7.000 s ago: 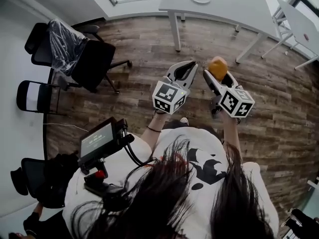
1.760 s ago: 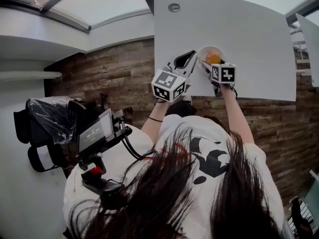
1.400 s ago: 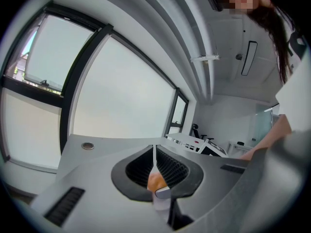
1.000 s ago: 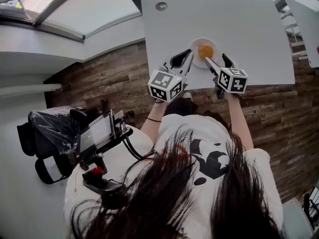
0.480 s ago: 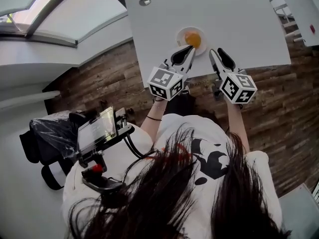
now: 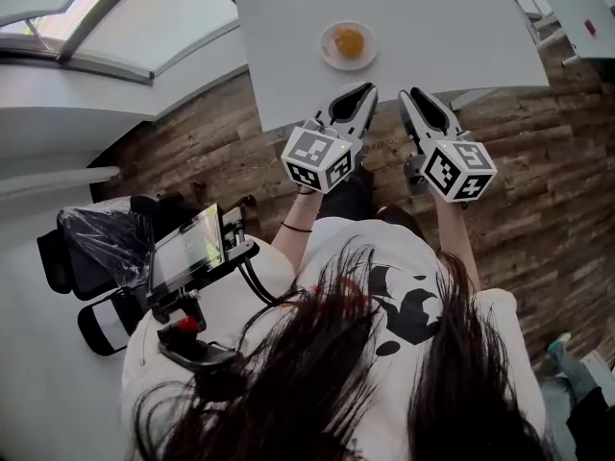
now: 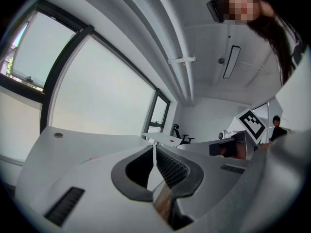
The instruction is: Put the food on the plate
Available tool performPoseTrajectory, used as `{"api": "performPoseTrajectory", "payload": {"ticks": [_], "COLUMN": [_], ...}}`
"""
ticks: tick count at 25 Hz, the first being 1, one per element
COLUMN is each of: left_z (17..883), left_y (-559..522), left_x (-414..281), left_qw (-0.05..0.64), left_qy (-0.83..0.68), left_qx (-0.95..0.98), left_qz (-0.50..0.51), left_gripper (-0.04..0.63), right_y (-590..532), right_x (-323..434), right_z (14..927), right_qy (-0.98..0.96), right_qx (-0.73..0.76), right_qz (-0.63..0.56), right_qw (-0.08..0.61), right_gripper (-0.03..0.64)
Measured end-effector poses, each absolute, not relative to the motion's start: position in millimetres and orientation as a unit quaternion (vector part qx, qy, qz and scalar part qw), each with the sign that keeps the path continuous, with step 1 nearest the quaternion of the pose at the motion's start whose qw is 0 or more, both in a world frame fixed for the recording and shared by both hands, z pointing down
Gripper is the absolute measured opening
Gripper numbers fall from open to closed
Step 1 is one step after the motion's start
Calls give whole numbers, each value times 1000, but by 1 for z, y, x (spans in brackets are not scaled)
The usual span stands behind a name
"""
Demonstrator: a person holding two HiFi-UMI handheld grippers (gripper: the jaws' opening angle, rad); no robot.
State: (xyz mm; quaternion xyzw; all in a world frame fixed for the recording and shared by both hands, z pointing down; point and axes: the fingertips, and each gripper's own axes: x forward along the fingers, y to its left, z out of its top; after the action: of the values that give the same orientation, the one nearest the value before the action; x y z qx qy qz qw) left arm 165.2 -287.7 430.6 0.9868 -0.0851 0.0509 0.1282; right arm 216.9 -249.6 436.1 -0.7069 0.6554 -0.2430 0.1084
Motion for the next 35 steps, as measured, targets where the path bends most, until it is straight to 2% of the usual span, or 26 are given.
{"api": "performPoseTrajectory", "payload": {"ticks": [5,11,17,29,35], "left_z": [430,449,435,429,426], "left_y": [-212,-207,-155,-153,-150], "left_x": [130,116,74,44,-21], "left_qw": [125,138,113,107,108], "left_qy": [-103,-120,-135,-160,-191], "left_qx": [986,980,981,978,973], "left_qz": [48,79,81,81,71], "left_gripper": [6,6,6,6,6], "right_y": [-178,-186,-142,-144,-144], "right_x": [179,165,124,98,41], "right_z": [434,452,445,442,437], "right_qy": [675,686,704,719,734], "right_qx": [-690,-668,-652,-638,-621], "right_qz": [-239,-271,-263,-259,-257], "right_qw": [103,97,105,94,91], "right_gripper": [112,112,112,112,112]}}
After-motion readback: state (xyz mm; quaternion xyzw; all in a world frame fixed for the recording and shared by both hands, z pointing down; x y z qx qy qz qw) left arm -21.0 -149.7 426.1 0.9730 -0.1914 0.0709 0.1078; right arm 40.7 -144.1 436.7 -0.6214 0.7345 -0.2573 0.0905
